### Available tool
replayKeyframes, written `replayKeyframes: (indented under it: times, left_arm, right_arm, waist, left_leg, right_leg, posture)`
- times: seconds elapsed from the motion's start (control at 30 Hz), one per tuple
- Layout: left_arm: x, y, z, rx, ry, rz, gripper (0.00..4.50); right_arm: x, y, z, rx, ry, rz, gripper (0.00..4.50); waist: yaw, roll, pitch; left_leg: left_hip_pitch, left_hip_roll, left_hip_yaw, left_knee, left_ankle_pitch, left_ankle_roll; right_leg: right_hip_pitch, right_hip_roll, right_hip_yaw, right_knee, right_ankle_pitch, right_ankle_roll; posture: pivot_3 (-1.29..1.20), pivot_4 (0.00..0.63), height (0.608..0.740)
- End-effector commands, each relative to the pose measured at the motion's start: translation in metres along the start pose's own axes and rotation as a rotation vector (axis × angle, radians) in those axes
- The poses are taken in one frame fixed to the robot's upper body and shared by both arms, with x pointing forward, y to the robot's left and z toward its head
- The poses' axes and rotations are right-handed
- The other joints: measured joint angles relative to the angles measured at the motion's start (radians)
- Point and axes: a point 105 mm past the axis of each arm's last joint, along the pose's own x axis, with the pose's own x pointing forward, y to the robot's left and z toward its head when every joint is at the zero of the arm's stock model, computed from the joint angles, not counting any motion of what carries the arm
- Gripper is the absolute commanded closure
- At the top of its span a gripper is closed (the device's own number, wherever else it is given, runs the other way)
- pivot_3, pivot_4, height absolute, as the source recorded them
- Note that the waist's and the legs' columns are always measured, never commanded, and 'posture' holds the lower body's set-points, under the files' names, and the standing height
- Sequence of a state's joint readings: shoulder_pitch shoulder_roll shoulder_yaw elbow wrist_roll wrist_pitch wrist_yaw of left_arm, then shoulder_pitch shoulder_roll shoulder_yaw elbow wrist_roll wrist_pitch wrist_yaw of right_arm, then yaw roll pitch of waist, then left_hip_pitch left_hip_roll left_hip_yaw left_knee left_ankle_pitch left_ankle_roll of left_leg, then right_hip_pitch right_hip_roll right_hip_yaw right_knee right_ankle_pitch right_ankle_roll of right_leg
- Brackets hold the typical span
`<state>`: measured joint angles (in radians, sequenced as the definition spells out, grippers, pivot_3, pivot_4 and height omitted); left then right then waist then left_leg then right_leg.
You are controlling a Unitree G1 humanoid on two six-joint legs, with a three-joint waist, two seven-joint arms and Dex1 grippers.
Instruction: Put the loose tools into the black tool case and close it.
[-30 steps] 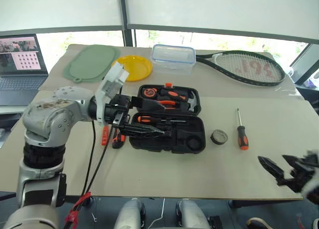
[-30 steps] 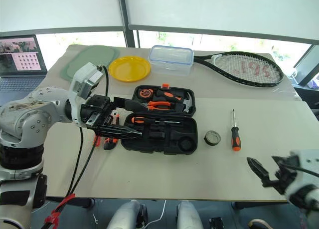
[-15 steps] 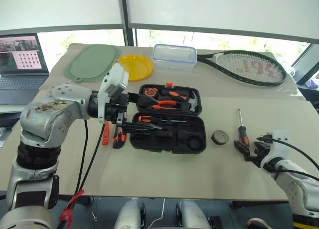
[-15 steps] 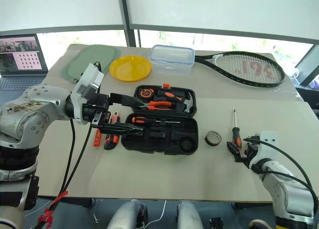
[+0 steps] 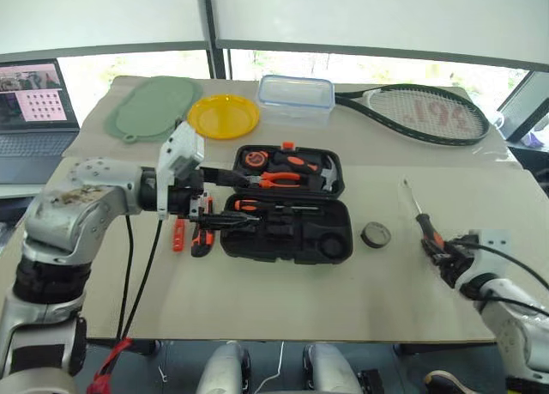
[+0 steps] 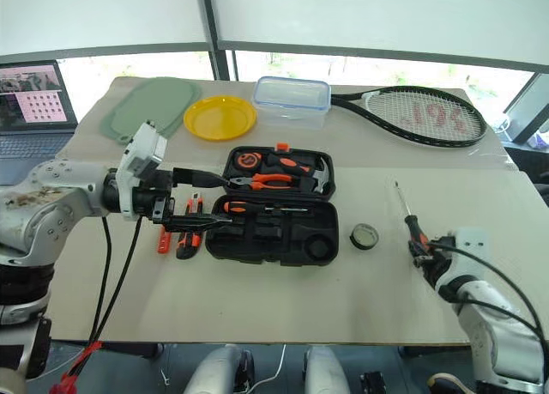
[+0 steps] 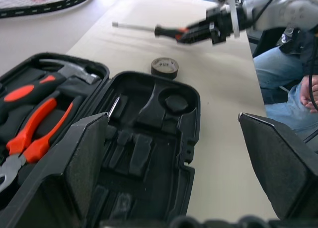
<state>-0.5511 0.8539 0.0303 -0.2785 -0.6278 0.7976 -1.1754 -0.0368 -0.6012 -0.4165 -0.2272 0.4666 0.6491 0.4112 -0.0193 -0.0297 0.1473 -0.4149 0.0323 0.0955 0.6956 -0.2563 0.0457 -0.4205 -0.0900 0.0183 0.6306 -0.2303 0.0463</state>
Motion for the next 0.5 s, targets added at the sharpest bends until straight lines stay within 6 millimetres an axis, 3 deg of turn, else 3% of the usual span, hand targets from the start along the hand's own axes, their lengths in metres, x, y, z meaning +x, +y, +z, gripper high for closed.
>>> replayKeyframes:
  times: [0.03,0.13,0.27,0.4,0.5]
  left_arm:
    - [-0.018,-0.005,-0.004,0.029,0.035,0.058,0.0]
    - [-0.023,-0.01,-0.011,0.023,0.063,0.062,0.0]
    - [-0.023,-0.012,-0.012,0.034,0.075,0.069,0.0]
    - [-0.021,-0.014,-0.01,0.04,0.068,0.07,0.0]
    - [-0.02,-0.016,-0.009,0.045,0.066,0.069,0.0]
  right_arm:
    - [0.014,0.042,0.069,-0.155,-0.172,0.328,3.48]
    - [0.022,0.075,0.082,-0.274,-0.168,0.59,3.48]
    - [0.032,0.11,0.079,-0.462,-0.1,0.879,3.48]
    - [0.04,0.129,0.065,-0.614,-0.01,1.07,3.48]
    - [0.051,0.131,0.054,-0.707,0.033,1.092,3.48]
  waist:
    - [-0.012,0.003,0.002]
    - [-0.01,0.002,0.002]
    - [0.011,0.002,0.003]
    - [0.023,0.002,0.003]
    - [0.025,0.001,0.003]
  left_leg:
    - [0.0,0.001,0.002,-0.001,0.0,0.0]
    - [0.0,0.001,0.0,-0.002,0.0,0.0]
    - [0.0,0.002,-0.001,-0.002,0.0,-0.001]
    - [-0.002,0.0,0.0,0.0,0.0,0.0]
    - [-0.002,0.0,0.0,0.0,0.0,0.0]
  right_leg:
    - [-0.001,0.0,0.001,0.0,0.0,-0.001]
    - [-0.001,0.002,0.0,0.0,0.0,-0.002]
    - [-0.001,0.001,-0.004,-0.001,-0.001,-0.003]
    - [-0.001,-0.002,-0.004,-0.001,0.0,-0.001]
    - [-0.001,-0.002,-0.004,-0.001,0.0,0.0]
  posture:
    - [0.0,0.15,0.738]
    - [0.0,0.15,0.738]
    - [0.0,0.15,0.738]
    - [0.0,0.15,0.738]
    - [0.0,0.15,0.738]
